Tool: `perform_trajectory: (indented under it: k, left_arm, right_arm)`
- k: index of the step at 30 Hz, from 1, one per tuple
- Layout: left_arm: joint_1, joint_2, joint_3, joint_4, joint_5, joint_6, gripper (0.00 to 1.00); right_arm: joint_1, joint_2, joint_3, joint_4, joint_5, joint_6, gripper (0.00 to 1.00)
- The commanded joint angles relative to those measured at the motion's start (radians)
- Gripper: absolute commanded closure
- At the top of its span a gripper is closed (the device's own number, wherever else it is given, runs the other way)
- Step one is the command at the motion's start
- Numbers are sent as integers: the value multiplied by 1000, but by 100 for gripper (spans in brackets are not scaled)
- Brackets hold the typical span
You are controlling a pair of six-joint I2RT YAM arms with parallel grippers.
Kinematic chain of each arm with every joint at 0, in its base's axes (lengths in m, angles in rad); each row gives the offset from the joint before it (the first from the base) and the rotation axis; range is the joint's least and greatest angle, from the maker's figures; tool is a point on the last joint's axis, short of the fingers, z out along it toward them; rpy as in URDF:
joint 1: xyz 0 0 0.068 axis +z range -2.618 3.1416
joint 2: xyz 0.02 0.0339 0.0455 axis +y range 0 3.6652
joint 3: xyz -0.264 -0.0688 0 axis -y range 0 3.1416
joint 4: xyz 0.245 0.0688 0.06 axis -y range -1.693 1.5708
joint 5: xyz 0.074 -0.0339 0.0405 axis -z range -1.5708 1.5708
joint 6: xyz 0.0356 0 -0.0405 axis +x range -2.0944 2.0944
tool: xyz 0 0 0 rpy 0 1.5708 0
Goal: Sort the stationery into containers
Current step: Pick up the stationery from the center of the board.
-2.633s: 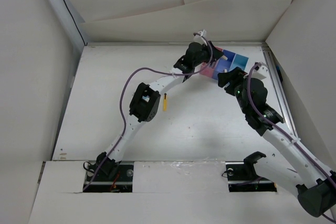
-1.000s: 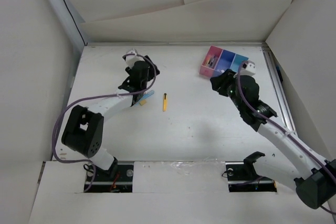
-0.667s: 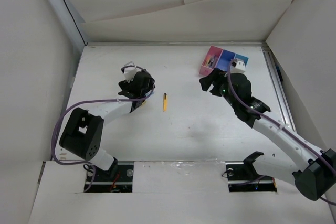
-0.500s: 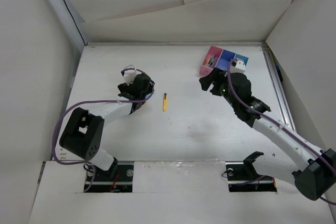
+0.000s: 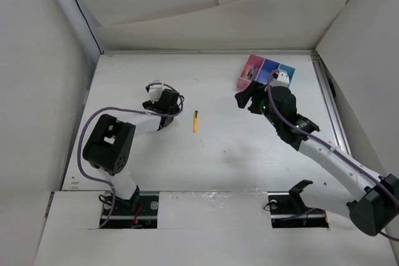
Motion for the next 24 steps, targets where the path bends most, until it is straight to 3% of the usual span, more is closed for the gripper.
perform_trajectory:
  k: [1, 6, 18, 24]
  left_arm:
    - [30, 9, 45, 20, 10, 15, 29]
    - [30, 29, 54, 30, 10, 15, 38]
    - [30, 70, 85, 30, 19, 24, 38]
    - [30, 59, 114, 30, 1, 46, 52]
  right_arm:
    - [7, -7, 52, 31, -4, -13, 21]
    - [7, -7, 52, 31, -4, -13, 21]
    - [7, -7, 52, 31, 6, -13, 21]
    - [7, -7, 52, 31, 15, -13, 21]
